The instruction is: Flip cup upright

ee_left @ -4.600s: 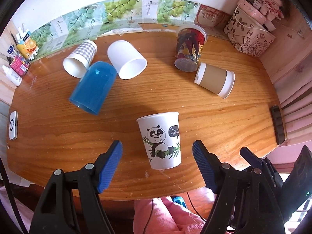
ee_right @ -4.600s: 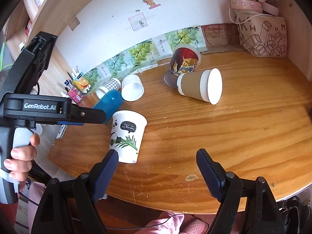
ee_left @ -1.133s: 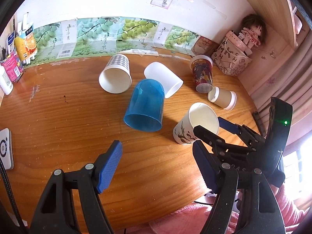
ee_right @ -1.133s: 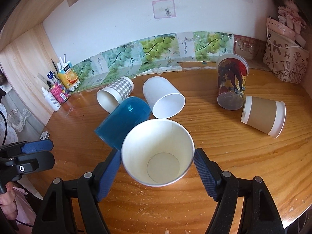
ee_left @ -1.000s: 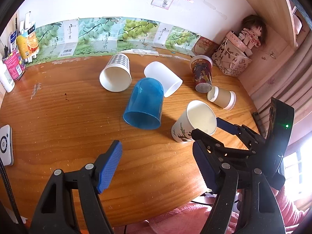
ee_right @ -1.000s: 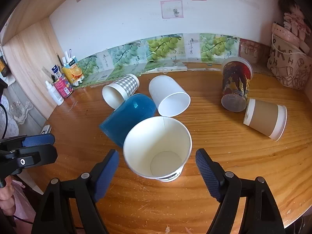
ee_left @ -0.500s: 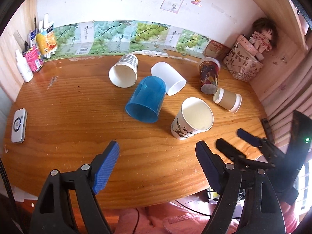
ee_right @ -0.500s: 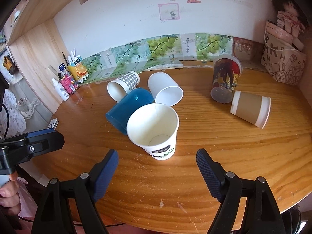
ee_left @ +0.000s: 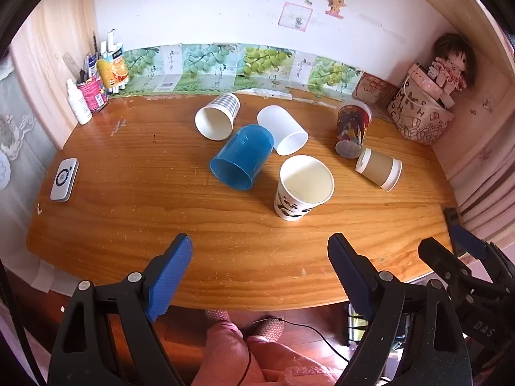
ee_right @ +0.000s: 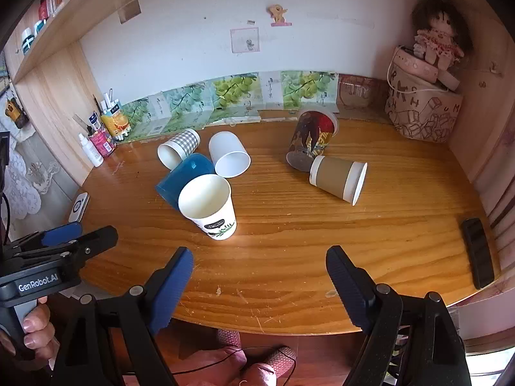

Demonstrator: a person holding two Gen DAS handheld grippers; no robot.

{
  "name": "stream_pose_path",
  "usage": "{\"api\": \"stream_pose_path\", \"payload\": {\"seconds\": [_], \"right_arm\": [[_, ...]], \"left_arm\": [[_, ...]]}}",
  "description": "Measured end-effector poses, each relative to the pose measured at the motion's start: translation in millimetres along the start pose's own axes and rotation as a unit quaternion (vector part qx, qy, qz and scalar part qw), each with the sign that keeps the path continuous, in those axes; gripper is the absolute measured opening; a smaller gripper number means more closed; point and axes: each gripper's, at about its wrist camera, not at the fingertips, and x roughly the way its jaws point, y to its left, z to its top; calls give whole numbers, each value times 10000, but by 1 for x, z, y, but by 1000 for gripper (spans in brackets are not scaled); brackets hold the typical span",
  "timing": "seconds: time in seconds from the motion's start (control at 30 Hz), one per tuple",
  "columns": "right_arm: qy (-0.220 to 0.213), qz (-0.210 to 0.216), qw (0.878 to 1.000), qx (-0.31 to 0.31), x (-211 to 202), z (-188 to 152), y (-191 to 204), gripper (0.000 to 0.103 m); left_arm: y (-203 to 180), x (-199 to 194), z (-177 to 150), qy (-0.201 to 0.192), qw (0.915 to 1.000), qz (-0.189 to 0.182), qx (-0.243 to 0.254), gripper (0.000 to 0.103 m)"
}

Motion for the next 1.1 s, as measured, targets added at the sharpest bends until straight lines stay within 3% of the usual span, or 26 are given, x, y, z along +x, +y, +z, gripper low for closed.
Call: {"api": "stream_pose_path", "payload": {"seconds": [0.17, 0.37, 0.47, 0.5, 0.77, 1.1], "right_arm": [[-53, 213, 9993, 308, -29, 1, -6, 85], [-428, 61, 9988, 228, -61, -6, -6, 85], [-729, 3, 9970, 260, -81, -11, -8, 90], [-826, -43, 9963, 236, -87, -13, -7, 102], [-1755, -156, 9842, 153, -123, -23, -6, 103], [-2477, -265, 9684, 120, -143, -32, -6, 103]], "left_arm": [[-11, -28, -9, -387, 9992, -15, -48, 92], [-26, -63, -17, -966, 9952, 121, 5, 94], [-34, -84, -22, -1503, 9881, 333, -1, 101], [-36, -88, -22, -1630, 9859, 367, 17, 101], [-52, -120, -28, -2629, 9634, 444, 275, 102], [-67, -135, -29, -3181, 9449, 603, 487, 103]]}}
